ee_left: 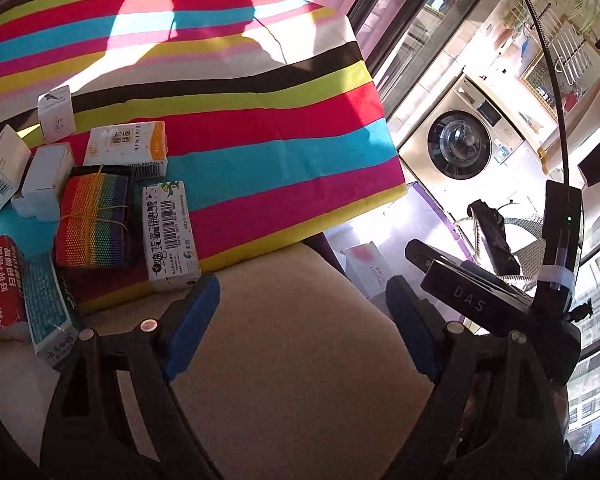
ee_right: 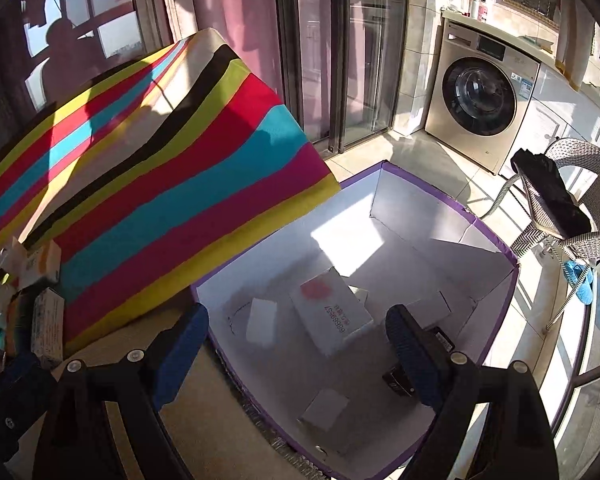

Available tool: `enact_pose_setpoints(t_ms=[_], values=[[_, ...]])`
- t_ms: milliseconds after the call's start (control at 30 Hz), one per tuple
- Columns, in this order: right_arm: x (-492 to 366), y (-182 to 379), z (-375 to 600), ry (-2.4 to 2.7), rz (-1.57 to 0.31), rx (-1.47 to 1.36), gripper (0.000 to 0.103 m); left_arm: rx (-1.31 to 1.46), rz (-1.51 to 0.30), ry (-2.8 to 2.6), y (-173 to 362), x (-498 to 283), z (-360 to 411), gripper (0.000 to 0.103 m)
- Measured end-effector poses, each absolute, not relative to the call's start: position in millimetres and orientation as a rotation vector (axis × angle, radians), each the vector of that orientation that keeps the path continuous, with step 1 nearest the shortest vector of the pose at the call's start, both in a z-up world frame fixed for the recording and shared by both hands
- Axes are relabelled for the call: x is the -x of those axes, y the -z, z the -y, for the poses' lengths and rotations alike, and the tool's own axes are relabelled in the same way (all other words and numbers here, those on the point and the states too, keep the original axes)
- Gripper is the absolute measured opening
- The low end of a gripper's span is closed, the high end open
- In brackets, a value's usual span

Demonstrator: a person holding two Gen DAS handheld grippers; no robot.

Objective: Organize objects
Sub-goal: 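Move both open grippers back to the pile of boxes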

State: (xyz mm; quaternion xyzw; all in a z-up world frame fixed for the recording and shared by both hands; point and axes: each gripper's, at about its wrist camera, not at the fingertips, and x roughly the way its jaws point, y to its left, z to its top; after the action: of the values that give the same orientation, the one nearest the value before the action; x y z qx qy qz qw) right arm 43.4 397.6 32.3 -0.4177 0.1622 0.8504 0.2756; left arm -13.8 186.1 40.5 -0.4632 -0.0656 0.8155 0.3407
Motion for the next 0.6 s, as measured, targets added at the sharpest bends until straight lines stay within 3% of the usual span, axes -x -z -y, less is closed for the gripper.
enact_pose_setpoints(t_ms=[600], values=[[-14.4,-50.5,-265.0,-2.704,-0.278,1.214,0.092,1.205,0.402,-2.423,-41.8,-10.6,-33.1,0.087]])
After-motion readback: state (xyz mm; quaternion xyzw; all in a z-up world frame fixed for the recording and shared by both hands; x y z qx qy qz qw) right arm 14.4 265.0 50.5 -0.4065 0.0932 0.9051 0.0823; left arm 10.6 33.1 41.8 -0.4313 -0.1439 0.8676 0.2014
